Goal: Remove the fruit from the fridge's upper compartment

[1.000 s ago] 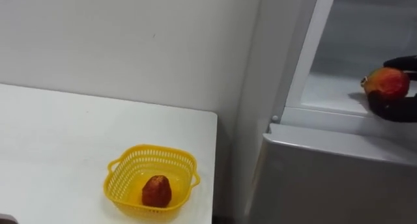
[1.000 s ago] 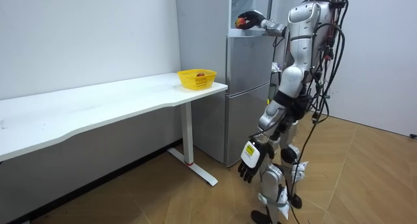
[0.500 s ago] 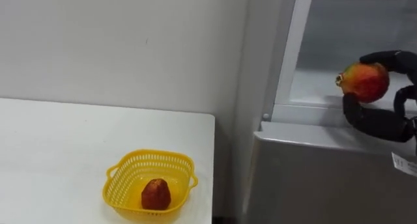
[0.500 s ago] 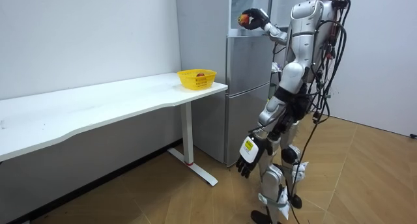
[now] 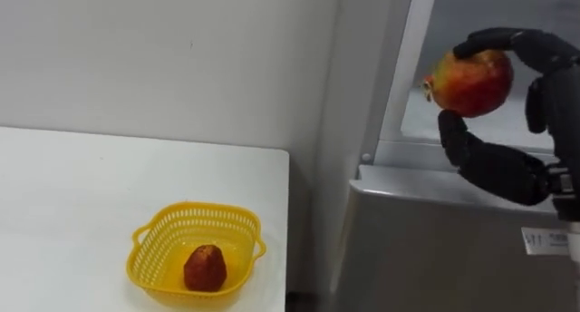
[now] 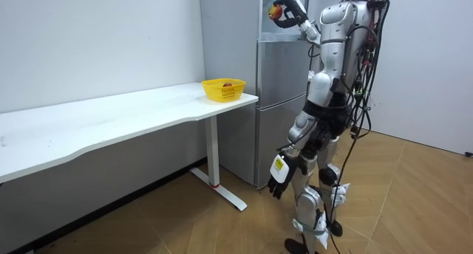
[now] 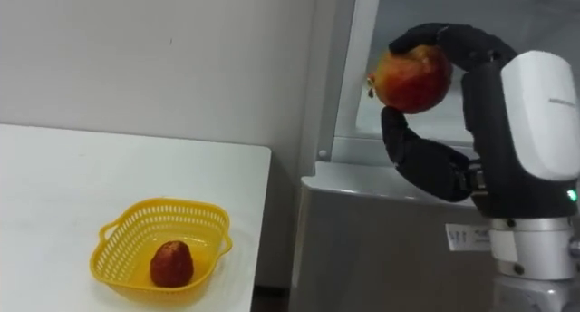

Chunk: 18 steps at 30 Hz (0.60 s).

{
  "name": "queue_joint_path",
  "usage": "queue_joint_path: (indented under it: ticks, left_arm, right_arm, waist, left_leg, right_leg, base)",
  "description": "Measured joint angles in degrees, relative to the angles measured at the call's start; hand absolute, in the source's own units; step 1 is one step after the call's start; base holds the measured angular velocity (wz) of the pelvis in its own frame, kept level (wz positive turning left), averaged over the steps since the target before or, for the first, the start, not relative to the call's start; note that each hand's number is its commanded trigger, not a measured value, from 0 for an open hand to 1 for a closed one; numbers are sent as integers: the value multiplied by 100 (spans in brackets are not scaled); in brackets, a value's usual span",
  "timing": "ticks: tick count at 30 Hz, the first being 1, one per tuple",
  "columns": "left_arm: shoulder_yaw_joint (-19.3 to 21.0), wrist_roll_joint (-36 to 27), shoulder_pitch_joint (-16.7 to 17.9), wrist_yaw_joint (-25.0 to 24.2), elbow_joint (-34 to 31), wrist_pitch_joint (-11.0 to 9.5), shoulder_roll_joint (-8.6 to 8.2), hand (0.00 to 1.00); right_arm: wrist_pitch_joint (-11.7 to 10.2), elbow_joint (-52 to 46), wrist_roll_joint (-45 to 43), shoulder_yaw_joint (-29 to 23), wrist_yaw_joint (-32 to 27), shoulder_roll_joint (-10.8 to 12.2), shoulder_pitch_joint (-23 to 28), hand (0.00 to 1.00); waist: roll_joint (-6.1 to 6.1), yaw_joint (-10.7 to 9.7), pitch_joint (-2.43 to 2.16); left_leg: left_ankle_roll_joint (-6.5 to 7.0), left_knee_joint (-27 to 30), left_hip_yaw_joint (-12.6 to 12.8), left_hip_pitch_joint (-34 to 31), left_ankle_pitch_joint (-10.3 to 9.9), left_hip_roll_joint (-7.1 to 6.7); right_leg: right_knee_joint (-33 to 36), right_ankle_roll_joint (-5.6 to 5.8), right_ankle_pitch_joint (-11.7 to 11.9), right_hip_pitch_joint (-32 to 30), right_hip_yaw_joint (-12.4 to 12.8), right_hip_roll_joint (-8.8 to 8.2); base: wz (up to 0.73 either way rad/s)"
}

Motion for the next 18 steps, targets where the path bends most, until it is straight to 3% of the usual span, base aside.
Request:
queue_joint_path:
  ticks: [9, 18]
  left_arm:
    - [-178, 11, -80, -24, 1, -4, 36, 0]
    - [-188, 127, -144, 6, 82, -10, 14, 0]
  right_arm:
    - [20, -591, -408, 440, 703, 65, -110, 100]
    - [72, -653, -504, 960, 1257, 469, -286, 100]
  waist:
    - [17, 122, -5]
    - [10, 449, -9]
  left_leg:
    - [-2, -44, -3, -20, 1, 8]
    - [-1, -42, -19, 8, 2, 7]
  right_leg:
    - [-9, 0, 0, -13, 5, 15]
    - [-13, 0, 0, 2, 33, 16]
  base:
    - [0]
    - [0]
